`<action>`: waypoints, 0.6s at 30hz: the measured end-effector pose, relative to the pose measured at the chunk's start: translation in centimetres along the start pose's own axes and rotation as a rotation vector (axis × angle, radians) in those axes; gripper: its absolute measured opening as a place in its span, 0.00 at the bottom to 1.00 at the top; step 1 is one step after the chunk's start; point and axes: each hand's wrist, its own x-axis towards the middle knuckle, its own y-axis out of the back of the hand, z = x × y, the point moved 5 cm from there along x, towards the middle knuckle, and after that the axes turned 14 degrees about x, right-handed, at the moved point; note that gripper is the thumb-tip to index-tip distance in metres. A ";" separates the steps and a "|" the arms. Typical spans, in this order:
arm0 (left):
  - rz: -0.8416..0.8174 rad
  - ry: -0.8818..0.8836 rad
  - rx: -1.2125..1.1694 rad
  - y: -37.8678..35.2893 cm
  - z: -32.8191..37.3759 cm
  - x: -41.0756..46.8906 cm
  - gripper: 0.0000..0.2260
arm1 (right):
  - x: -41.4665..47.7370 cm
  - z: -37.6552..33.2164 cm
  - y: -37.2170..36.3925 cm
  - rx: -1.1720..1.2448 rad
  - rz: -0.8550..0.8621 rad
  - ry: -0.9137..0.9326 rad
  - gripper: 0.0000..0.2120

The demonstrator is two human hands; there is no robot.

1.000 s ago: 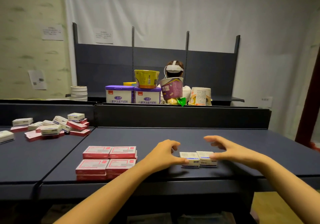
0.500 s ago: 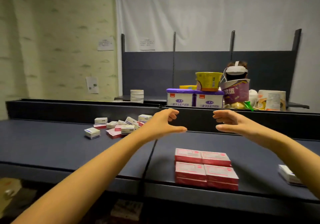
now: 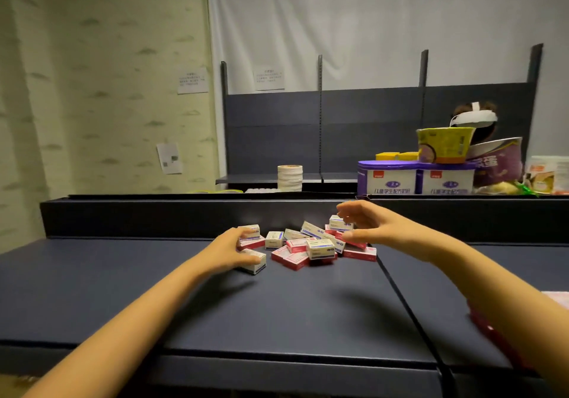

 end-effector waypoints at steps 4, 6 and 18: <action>-0.227 -0.035 0.002 -1.6 -2.8 1.2 0.34 | 3.2 1.6 -2.2 -0.038 -0.025 -0.019 0.30; -0.270 -0.055 -0.024 -2.2 -3.3 1.7 0.31 | 4.6 2.9 -2.7 -0.052 -0.024 -0.052 0.30; -0.196 -0.098 -0.098 -1.7 -5.0 2.4 0.16 | 8.8 6.2 -3.1 -0.618 -0.051 -0.173 0.21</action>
